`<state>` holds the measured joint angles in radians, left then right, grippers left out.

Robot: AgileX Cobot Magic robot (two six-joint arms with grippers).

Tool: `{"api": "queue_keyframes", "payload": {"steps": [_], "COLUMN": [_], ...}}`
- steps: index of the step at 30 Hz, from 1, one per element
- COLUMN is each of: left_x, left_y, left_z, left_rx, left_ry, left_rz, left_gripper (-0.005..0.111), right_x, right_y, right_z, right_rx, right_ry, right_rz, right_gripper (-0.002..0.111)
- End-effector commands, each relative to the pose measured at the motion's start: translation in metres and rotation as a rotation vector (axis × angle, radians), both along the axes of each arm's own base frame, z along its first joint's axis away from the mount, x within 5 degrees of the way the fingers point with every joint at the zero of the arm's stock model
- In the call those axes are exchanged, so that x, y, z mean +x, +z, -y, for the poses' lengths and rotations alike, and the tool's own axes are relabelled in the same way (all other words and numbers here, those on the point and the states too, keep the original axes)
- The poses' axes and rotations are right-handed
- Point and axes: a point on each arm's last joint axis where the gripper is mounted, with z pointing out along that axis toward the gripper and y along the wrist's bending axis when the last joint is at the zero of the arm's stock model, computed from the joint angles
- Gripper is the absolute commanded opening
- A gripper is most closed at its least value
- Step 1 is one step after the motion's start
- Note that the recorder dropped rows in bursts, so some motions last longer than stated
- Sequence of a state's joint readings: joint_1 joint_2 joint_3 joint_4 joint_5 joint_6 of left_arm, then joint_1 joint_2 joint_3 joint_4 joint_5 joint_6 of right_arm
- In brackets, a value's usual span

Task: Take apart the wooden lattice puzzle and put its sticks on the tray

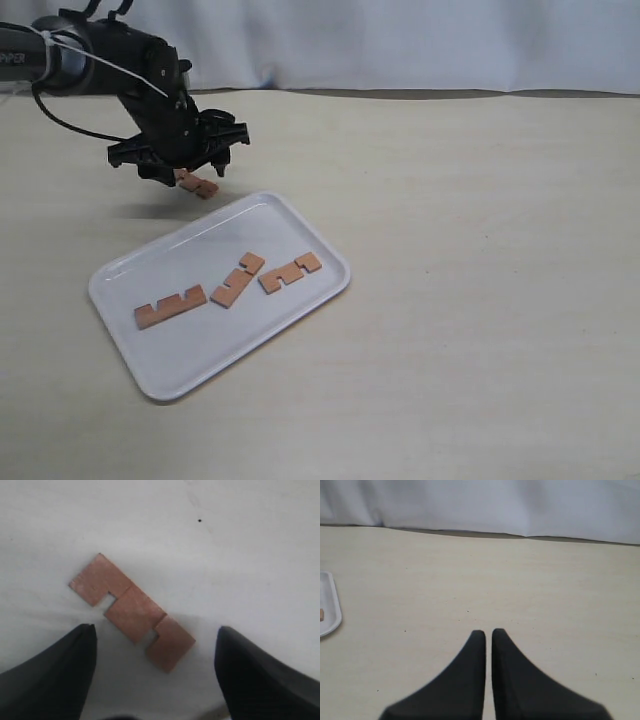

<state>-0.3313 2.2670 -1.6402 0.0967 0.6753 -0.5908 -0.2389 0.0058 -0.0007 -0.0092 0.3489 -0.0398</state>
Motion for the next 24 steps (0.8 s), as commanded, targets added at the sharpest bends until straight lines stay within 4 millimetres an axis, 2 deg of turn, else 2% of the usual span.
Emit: {"api": "queue_keyframes", "payload": {"steps": [1,9,12,15,17,21,24], "left_x": [-0.003,-0.003,-0.004,-0.002,-0.001,0.0,0.003], "left_y": [-0.017,-0.021,-0.021,-0.021,-0.022,-0.019,-0.006], "left_z": [0.003,-0.001,-0.013,-0.027,-0.03,-0.026,-0.022], "left_rx": [0.012,0.056,0.178,0.206,0.205,0.169,0.121], "left_ry": [0.005,-0.018,-0.064,-0.046,-0.08,-0.175,-0.167], "left_rz": [-0.05,-0.06,-0.085,-0.104,-0.112,-0.097,-0.035], "left_gripper": [0.063,0.063,0.063,0.063,0.063,0.063,0.063], "right_x": [0.0,0.0,0.0,0.0,0.0,0.0,0.0], "right_y": [0.0,0.0,0.0,0.0,0.0,0.0,0.0], "right_z": [0.0,0.0,0.0,0.0,0.0,0.0,0.0], "right_rx": [0.001,0.001,0.001,0.001,0.001,0.001,0.001], "right_ry": [-0.004,-0.004,-0.004,-0.004,-0.004,-0.004,-0.004], "right_rz": [0.009,0.009,0.009,0.009,0.009,0.009,0.009], "right_gripper": [0.004,0.004,0.004,0.004,0.004,0.004,0.004]}}
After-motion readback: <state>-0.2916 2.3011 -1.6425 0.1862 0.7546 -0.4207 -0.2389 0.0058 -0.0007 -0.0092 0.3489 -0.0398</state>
